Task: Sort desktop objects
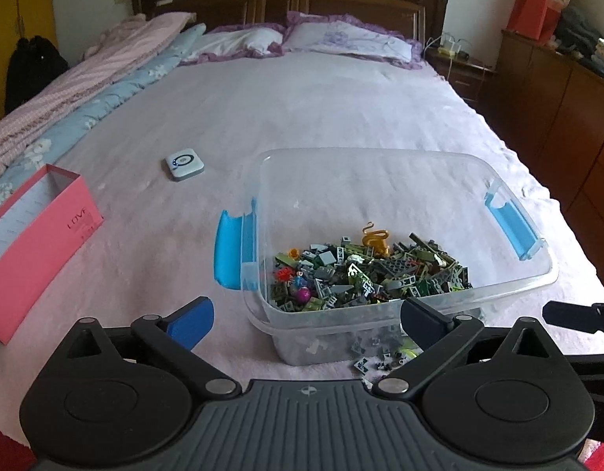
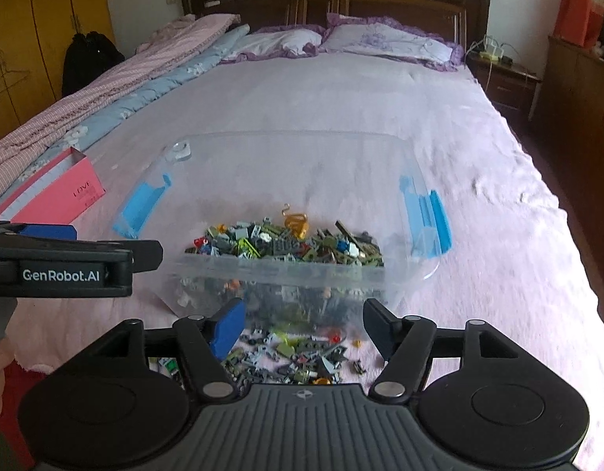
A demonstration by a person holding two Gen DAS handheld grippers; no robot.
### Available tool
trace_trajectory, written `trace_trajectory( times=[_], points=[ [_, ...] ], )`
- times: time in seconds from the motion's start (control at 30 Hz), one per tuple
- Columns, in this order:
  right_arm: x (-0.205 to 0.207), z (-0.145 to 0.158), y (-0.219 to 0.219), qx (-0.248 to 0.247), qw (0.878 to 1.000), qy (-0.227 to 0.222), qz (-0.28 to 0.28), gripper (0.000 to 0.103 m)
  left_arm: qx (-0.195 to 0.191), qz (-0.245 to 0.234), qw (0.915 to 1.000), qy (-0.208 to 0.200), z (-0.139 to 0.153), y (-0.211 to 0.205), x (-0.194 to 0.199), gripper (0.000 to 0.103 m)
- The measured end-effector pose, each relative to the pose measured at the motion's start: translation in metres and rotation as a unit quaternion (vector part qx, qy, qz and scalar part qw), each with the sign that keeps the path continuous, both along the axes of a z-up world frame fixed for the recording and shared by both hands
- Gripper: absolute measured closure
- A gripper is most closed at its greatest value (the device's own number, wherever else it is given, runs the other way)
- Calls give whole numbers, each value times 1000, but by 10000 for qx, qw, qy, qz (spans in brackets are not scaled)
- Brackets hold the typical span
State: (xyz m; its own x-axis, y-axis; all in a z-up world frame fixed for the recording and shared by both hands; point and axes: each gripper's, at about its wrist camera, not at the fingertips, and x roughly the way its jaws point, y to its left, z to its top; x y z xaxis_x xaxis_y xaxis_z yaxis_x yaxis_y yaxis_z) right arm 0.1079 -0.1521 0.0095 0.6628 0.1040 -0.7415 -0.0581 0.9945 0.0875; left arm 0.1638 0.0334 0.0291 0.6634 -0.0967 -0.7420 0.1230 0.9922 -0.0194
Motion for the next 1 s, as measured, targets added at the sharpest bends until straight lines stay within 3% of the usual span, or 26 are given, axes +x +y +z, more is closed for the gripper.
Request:
trace_trajectory(
  times=[0.3, 1.0],
  points=[
    [4, -9, 0, 80, 9997, 233, -2, 31, 38, -4, 10000, 42, -3, -1, -2, 1],
    [7, -14, -2, 73, 9995, 306, -10, 28, 113, -8, 9998, 132, -10, -6, -3, 1]
  ],
)
